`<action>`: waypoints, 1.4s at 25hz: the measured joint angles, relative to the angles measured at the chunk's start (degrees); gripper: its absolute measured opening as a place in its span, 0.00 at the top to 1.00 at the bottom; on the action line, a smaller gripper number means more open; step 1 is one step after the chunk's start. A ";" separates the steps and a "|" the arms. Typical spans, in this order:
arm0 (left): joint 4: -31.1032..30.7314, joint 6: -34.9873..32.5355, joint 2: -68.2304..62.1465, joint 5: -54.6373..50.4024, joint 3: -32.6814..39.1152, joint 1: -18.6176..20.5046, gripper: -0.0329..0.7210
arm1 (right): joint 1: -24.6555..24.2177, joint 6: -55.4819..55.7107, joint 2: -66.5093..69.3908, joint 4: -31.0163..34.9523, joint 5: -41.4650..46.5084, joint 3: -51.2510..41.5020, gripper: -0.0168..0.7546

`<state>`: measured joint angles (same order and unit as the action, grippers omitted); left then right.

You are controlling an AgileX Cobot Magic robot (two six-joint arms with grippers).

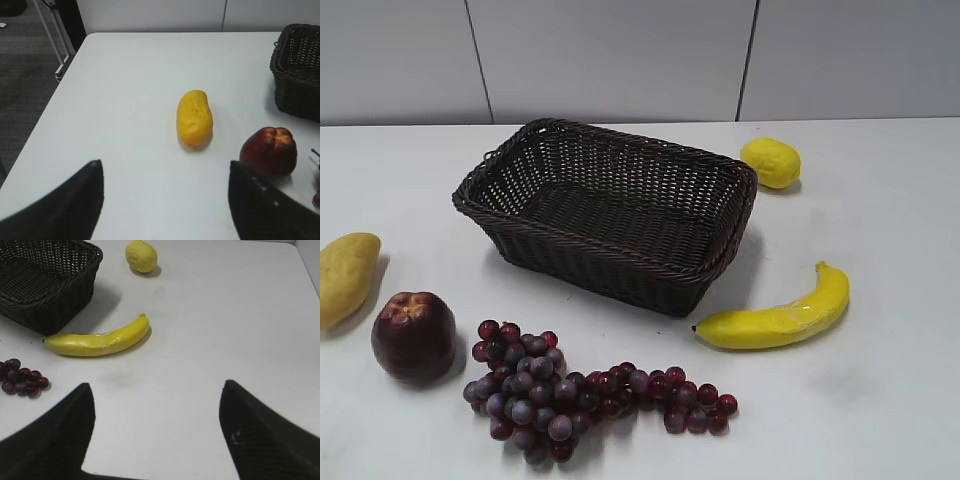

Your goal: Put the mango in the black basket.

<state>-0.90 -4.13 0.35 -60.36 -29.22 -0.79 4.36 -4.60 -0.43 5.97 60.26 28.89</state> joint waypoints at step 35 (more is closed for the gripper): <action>-0.17 0.00 -19.03 9.40 -2.81 0.00 0.16 | 0.00 0.00 0.00 -0.01 0.00 0.00 0.21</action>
<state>-1.07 -4.13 -18.69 -50.96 -32.02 -0.79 4.36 -4.60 -0.43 5.96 60.26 28.89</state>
